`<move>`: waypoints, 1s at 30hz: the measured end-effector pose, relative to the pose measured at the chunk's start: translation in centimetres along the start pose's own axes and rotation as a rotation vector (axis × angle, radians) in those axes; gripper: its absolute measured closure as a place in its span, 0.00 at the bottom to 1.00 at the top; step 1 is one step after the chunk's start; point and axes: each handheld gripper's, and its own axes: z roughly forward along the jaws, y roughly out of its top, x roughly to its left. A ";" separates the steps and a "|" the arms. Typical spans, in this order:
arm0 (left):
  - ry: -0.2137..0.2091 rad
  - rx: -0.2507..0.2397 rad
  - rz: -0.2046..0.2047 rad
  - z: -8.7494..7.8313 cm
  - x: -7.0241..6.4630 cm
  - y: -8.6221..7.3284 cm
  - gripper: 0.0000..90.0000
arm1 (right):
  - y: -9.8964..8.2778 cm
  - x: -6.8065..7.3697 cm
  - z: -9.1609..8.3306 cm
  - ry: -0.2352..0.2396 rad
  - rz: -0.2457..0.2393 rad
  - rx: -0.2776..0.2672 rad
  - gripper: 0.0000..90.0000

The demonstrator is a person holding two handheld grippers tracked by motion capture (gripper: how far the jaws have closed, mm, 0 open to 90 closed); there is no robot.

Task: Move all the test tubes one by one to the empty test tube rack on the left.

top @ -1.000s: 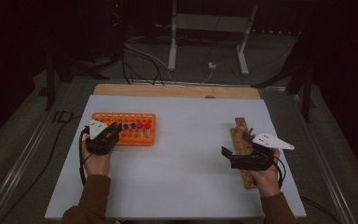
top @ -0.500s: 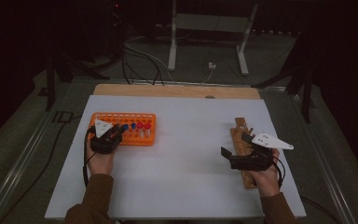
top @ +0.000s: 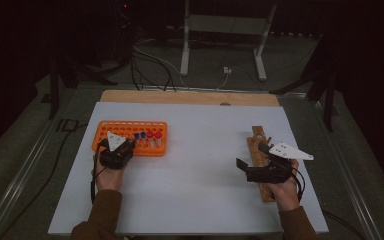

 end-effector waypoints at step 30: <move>-0.119 -0.094 -0.181 -3.8 1.0 -0.9 0.55 | 0.9 -0.8 -0.6 -0.019 0.006 -0.029 0.01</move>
